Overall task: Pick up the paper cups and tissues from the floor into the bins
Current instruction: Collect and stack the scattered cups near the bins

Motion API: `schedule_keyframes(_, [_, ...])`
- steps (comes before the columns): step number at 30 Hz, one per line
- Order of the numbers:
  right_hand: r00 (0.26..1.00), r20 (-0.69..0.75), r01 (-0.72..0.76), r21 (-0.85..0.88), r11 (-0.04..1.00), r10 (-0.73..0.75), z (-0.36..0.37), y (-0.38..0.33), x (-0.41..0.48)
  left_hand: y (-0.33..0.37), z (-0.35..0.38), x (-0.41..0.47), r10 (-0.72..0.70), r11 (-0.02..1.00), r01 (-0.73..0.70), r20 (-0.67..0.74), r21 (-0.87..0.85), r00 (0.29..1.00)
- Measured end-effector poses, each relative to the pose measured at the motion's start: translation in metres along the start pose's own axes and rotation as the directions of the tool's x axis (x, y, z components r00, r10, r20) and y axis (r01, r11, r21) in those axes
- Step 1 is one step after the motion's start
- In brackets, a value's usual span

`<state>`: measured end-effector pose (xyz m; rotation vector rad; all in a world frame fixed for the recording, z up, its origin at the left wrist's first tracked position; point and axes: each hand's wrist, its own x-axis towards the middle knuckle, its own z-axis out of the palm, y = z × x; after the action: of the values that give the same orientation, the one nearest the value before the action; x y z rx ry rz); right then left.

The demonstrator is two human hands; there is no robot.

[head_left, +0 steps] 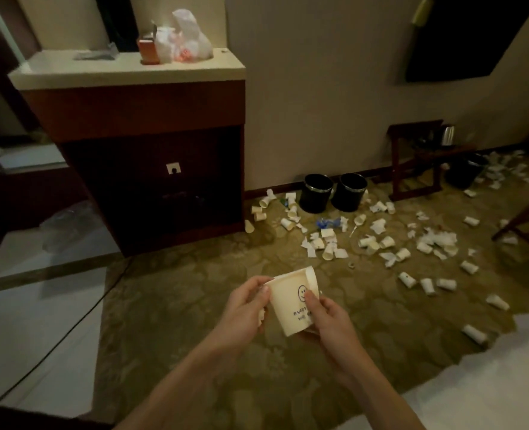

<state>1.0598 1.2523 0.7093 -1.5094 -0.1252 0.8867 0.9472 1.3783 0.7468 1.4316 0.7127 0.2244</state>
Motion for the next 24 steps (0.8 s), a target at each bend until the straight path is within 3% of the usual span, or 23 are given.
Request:
schedule_keyframes(6, [0.999, -0.039, 0.021, -0.089, 0.996, -0.025, -0.041, -0.043, 0.075, 0.024, 0.039, 0.083, 0.02, 0.999, -0.021, -0.005, -0.034, 1.0])
schedule_keyframes(17, [1.0, -0.002, 0.014, -0.164, 0.986, -0.014, -0.063, -0.109, 0.254, 0.029, 0.03, 0.289, -0.047, 0.998, 0.047, 0.002, -0.03, 0.999])
schedule_keyframes(20, [0.999, -0.039, -0.014, -0.174, 0.985, 0.007, -0.062, -0.125, 0.312, 0.033, 0.027, 0.357, -0.072, 0.997, 0.072, 0.0, -0.026, 0.997])
schedule_keyframes(24, [0.988, -0.151, -0.035, -0.133, 0.99, 0.015, -0.074, -0.166, 0.388, 0.062, 0.035, 0.45, -0.1, 0.995, 0.096, 0.103, 0.038, 0.99])
